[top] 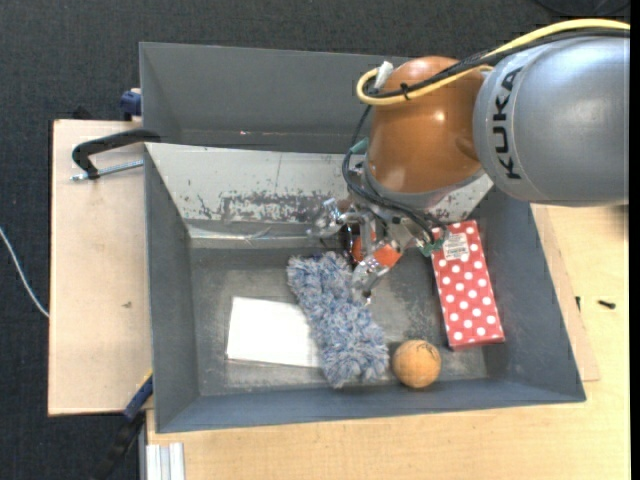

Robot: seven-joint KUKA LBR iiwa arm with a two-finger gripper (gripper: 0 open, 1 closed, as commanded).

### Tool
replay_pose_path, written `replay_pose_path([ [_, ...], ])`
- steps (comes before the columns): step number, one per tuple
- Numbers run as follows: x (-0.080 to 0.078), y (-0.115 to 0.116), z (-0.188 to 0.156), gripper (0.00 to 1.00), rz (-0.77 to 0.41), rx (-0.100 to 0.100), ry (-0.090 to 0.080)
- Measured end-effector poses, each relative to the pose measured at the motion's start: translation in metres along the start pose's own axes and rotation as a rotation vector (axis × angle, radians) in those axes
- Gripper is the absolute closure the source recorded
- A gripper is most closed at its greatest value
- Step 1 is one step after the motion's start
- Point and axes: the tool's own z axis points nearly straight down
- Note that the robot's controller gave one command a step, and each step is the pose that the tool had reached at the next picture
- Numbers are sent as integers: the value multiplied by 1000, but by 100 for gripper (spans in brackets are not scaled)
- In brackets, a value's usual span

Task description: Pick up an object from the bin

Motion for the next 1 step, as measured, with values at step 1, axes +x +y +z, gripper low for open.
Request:
replay_pose_path([
  [1,12,12,70,100,165,3,8],
])
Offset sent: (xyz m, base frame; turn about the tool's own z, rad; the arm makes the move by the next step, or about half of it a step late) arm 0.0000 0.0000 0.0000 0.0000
